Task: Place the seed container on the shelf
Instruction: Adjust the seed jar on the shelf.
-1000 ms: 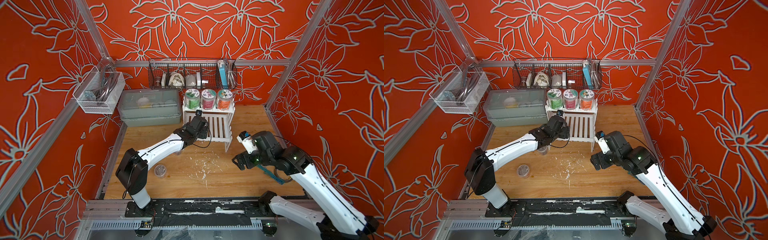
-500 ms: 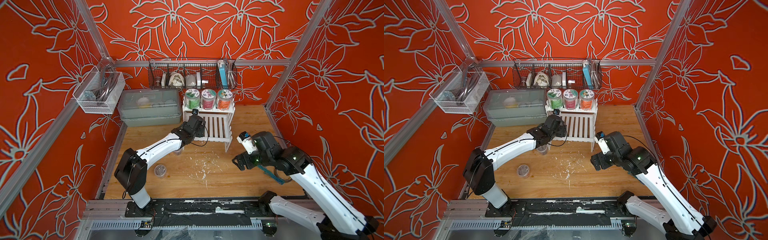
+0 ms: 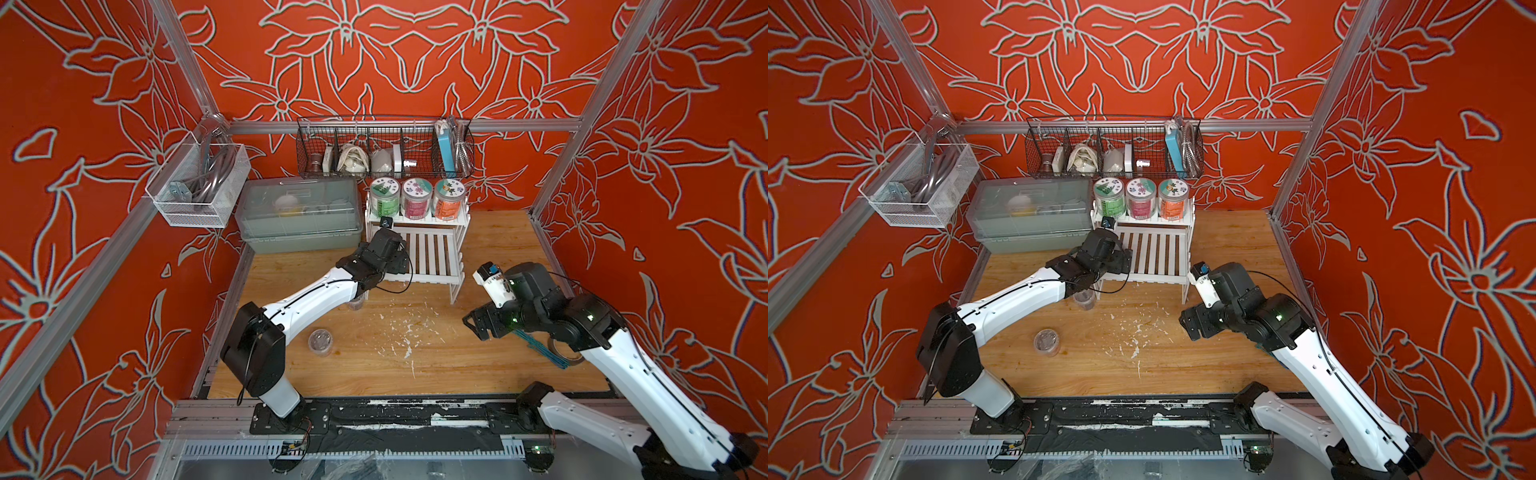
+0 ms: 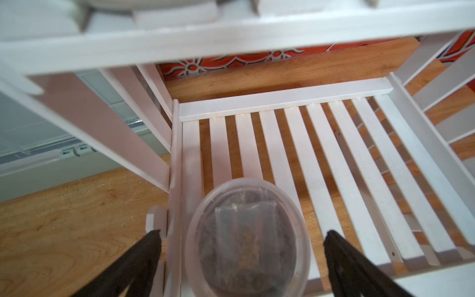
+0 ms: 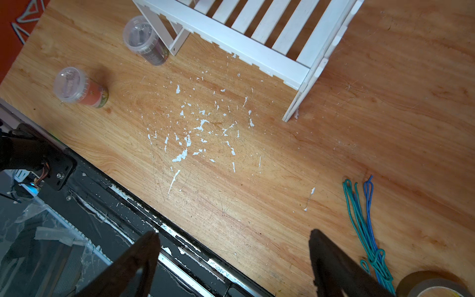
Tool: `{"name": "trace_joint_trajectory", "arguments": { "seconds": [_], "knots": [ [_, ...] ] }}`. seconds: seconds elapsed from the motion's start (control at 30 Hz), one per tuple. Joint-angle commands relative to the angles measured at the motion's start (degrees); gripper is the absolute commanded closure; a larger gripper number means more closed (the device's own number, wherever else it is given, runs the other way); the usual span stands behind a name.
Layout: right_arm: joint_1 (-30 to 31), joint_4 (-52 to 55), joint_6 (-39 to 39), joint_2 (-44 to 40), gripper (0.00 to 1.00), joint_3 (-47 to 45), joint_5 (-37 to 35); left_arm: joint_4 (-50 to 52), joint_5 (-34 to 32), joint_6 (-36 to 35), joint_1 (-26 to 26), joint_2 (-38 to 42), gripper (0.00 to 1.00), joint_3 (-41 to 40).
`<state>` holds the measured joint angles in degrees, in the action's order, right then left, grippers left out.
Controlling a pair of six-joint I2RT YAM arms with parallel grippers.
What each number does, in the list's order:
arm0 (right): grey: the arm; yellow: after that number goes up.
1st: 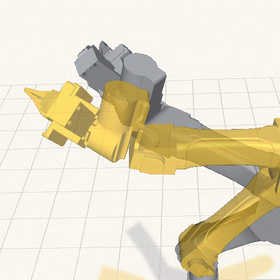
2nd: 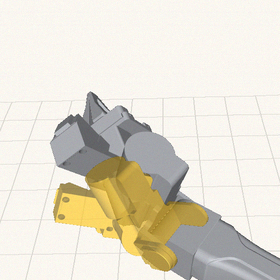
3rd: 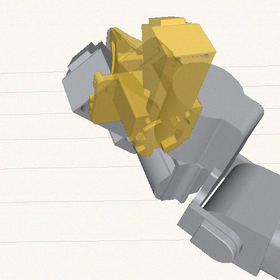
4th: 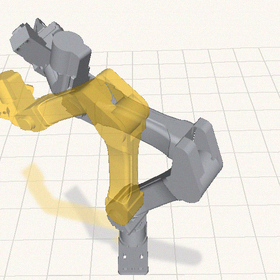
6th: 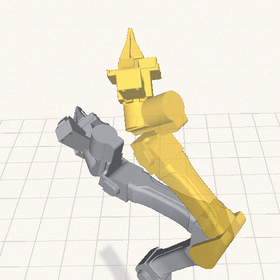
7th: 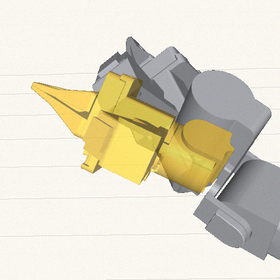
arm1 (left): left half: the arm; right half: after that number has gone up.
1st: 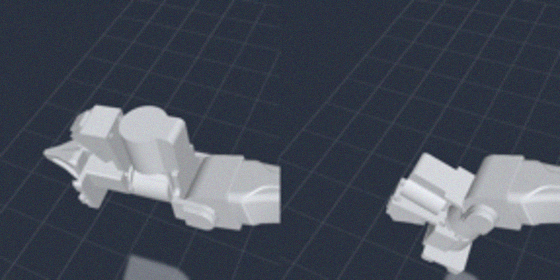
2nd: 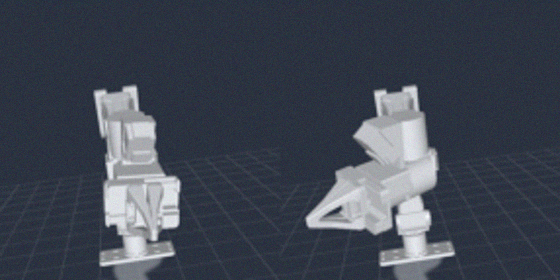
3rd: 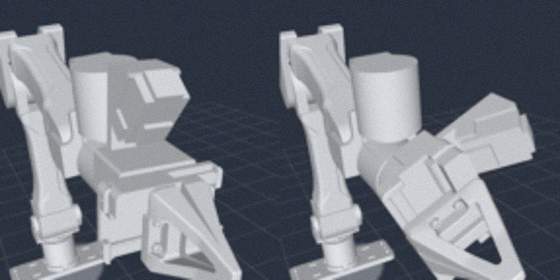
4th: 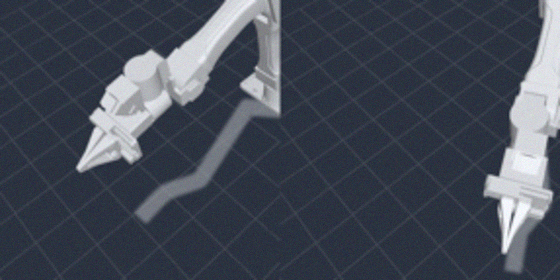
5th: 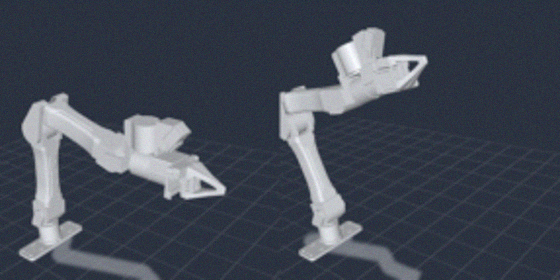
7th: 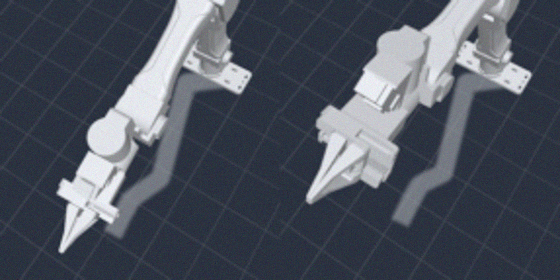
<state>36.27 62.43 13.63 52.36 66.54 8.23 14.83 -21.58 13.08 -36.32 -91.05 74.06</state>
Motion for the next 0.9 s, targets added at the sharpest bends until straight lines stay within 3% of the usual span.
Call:
{"name": "trace_joint_trajectory", "arguments": {
  "seconds": [0.0, 0.23, 0.5, 0.87],
  "knots": [
    [-0.2, -2.0, 0.2, -1.3, 0.07, -1.1, 2.2, 2.6, 2.3, 0.0, 0.4, 4.6, 0.01, 0.8],
    [0.9, -8.8, 3.6, -1.4, 0.1, -2.3, 6.5, 9.7, 5.0, 1.2, 0.9, 16.6, 0.01, -2.5],
    [10.0, -19.3, 9.0, 3.9, 0.12, -3.4, 5.7, 21.9, 6.0, 3.0, 3.1, 32.0, 0.01, -4.0],
    [27.7, -35.7, 11.0, 16.2, 0.1, -3.0, -8.2, 35.9, 1.1, 6.6, 4.6, 54.1, 0.01, -1.7]
  ]
}}
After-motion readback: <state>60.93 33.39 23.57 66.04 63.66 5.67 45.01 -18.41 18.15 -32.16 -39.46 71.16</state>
